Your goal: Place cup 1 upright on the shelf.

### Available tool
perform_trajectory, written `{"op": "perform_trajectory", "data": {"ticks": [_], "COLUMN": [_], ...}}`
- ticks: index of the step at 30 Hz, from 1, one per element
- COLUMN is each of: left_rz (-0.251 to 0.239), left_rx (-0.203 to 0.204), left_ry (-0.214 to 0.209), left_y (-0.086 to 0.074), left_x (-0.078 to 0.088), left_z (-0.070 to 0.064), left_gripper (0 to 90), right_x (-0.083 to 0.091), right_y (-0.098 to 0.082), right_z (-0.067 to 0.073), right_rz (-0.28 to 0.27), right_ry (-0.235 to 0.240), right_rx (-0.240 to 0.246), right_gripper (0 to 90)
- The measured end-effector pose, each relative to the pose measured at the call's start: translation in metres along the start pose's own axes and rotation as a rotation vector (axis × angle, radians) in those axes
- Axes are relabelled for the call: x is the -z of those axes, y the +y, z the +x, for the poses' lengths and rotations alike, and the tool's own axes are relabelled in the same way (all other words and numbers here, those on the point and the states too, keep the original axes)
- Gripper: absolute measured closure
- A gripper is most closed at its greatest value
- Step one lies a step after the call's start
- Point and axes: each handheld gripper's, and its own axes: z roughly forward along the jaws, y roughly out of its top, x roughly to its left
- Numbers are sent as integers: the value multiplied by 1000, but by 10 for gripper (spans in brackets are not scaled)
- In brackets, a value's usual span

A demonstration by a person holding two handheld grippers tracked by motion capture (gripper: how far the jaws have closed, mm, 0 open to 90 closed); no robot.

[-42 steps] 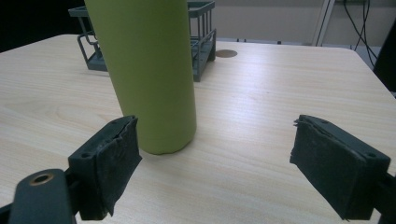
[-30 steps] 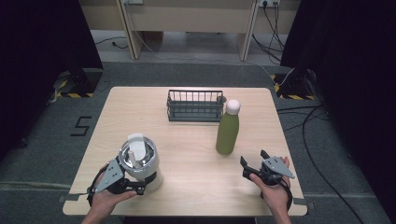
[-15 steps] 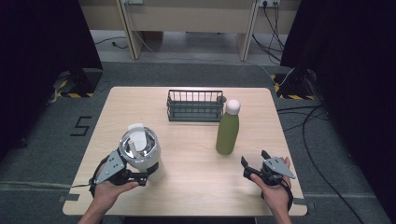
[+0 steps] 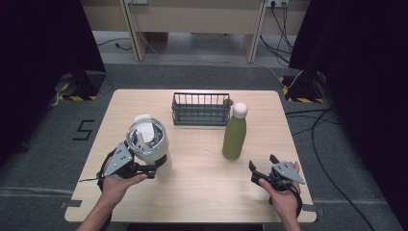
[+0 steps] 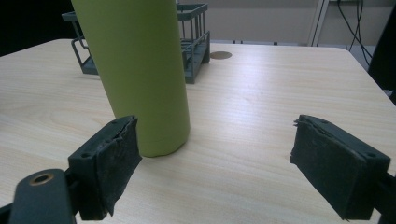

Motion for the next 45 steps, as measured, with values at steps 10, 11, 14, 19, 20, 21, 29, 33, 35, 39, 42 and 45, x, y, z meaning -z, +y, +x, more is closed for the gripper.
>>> {"op": "perform_trajectory", "data": {"ticks": [10, 11, 14, 19, 20, 21, 29, 33, 35, 39, 42, 45], "left_rz": [-20, -20, -29, -47, -47, -48, -50, -57, -56, -53, -58, -56], "left_rx": [-8, -10, -7, -11, -11, -15, -20, -28, -31, -26, -38, -31], "left_ry": [33, 38, 46, 55, 55, 57, 65, 76, 79, 82, 84, 85], "left_y": [11, 12, 15, 19, 19, 20, 25, 29, 30, 35, 38, 41], "left_x": [-17, -19, -27, -43, -43, -45, -58, -62, -64, -69, -73, -80], "left_z": [14, 16, 20, 25, 25, 25, 30, 35, 36, 39, 41, 43], "left_gripper": [80, 80, 80, 80, 80, 80, 80, 80, 80, 80, 80, 80], "right_x": [-2, -2, -2, 0, 1, 1, 0, -1, -1, -1, -1, -1], "right_y": [-3, -3, -2, -1, 0, 0, -1, -1, -1, -1, -1, -1], "right_z": [-3, -4, -5, -5, -5, -5, -3, -3, -4, -3, -3, -2], "right_rz": [6, 4, 1, -3, -5, -5, -2, 0, 0, 0, 3, 1], "right_ry": [2, 1, -4, -16, -18, -18, -11, -11, -11, -10, -10, -9], "right_rx": [-14, -13, -8, -7, -9, -9, -8, -7, -9, -8, -11, -11], "right_gripper": [150, 150, 150, 150, 150, 150, 150, 150, 150, 150, 150, 150]}}
